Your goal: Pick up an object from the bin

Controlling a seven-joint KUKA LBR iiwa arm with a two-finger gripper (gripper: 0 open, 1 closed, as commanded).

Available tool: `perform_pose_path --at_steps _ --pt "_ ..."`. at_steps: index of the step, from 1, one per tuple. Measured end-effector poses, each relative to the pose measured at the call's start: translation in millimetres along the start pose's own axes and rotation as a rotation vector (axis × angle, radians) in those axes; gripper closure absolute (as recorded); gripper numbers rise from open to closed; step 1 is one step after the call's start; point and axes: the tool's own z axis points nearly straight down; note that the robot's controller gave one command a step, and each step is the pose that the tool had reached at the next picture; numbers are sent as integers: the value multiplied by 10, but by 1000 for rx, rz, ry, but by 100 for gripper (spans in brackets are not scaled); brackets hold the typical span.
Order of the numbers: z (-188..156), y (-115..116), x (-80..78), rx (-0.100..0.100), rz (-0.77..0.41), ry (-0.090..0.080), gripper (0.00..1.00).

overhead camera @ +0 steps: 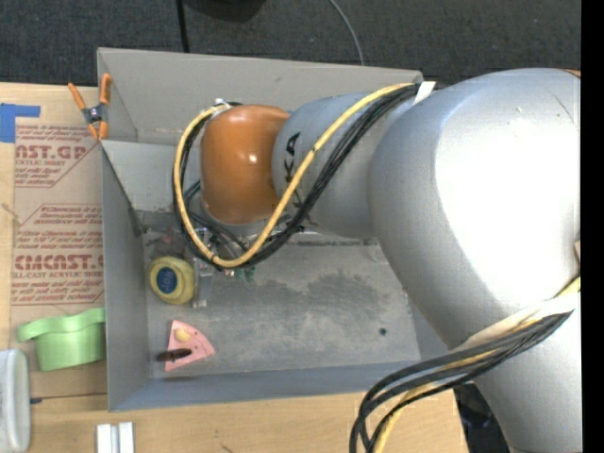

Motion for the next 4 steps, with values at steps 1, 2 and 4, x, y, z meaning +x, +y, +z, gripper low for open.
perform_pose_path --at_steps 1,2,4 --pt "47 38 -24 -2 -22 -3 100" --pt "-363 37 29 -1 -21 5 100" --pt "-8 167 29 7 -27 6 100"
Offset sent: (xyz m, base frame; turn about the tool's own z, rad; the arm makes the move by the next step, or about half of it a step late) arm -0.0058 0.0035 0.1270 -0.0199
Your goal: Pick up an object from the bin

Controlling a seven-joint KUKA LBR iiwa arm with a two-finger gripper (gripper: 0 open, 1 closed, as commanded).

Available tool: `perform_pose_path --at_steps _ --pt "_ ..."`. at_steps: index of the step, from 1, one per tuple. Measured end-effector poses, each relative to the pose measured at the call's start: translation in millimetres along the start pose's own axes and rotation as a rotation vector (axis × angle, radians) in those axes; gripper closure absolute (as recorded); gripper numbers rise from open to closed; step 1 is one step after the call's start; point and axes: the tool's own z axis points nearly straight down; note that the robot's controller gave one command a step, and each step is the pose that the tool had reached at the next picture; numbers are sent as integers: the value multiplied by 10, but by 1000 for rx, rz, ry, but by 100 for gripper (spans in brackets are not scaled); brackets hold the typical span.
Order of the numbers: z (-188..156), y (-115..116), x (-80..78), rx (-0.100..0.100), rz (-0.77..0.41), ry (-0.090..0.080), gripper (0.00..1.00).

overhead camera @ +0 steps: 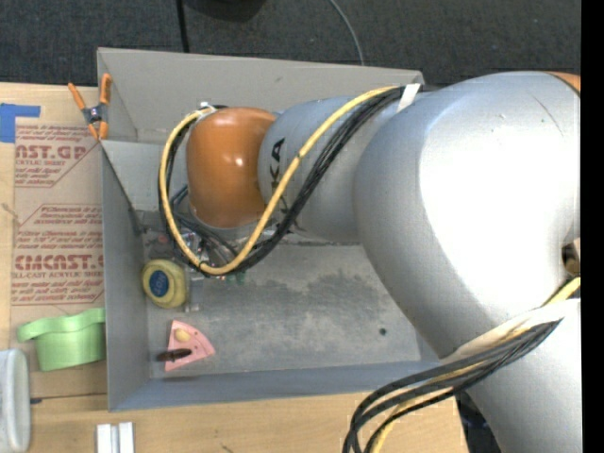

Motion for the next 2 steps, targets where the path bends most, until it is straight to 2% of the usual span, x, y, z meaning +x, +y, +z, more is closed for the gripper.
perform_pose_path --at_steps 1,2 --pt "-220 41 103 -4 -46 -5 100" --pt "-732 85 91 -9 -62 -14 100"
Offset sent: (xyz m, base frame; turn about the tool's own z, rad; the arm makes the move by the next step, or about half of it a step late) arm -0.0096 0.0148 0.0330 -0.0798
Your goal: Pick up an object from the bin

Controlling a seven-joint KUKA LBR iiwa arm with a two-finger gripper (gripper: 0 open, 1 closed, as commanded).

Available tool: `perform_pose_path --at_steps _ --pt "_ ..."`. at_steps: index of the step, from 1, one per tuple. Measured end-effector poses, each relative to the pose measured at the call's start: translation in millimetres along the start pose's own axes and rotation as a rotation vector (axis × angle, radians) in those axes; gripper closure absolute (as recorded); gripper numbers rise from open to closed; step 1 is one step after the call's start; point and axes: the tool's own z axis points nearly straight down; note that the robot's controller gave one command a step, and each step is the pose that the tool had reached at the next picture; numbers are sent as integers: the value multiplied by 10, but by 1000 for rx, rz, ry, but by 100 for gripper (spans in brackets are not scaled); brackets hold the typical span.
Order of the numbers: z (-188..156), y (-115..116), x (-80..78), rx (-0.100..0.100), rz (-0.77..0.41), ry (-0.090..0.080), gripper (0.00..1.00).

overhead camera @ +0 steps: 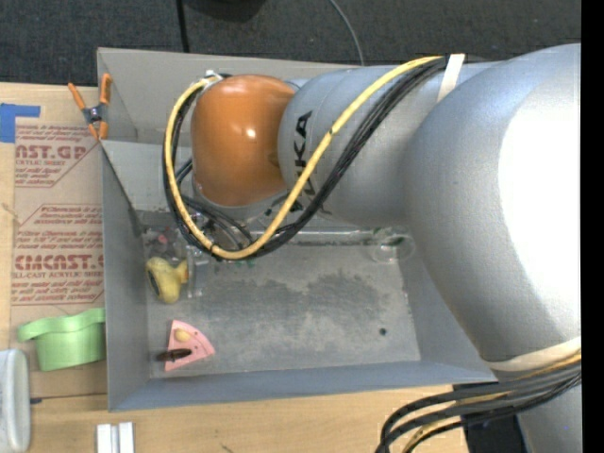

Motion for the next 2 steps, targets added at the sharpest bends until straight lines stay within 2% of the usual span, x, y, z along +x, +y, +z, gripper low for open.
perform_pose_path --at_steps 1,2 --pt "306 30 -26 0 1 -7 100" --pt "653 6 38 6 8 10 100"
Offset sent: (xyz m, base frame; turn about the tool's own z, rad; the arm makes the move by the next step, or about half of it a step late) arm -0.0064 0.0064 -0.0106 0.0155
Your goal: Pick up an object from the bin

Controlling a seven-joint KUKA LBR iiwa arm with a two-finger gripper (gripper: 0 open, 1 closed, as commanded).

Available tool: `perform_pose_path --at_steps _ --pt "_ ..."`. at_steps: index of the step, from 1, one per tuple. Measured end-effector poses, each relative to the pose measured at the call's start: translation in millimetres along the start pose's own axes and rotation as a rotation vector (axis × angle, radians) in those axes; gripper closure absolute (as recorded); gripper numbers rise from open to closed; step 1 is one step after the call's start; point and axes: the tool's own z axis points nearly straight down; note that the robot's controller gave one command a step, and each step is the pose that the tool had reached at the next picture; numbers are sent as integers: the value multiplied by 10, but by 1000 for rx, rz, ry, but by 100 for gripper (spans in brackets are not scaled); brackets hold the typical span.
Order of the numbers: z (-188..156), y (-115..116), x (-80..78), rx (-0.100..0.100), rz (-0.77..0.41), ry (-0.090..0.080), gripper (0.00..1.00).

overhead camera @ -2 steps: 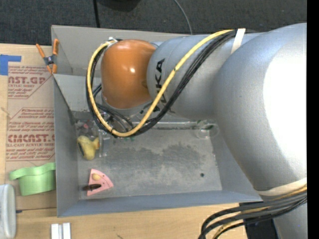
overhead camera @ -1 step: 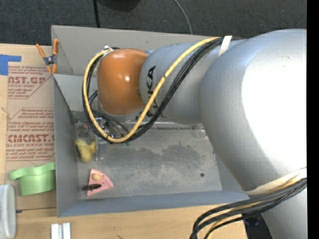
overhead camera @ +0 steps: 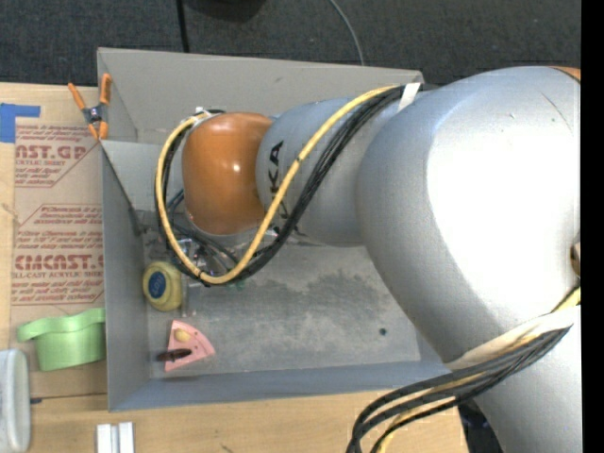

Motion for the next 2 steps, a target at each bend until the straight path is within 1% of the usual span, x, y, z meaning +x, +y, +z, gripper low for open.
perform_pose_path --at_steps 1,2 --pt "-471 58 -79 -7 30 -11 100" --pt "-785 45 -96 -7 35 -17 100"
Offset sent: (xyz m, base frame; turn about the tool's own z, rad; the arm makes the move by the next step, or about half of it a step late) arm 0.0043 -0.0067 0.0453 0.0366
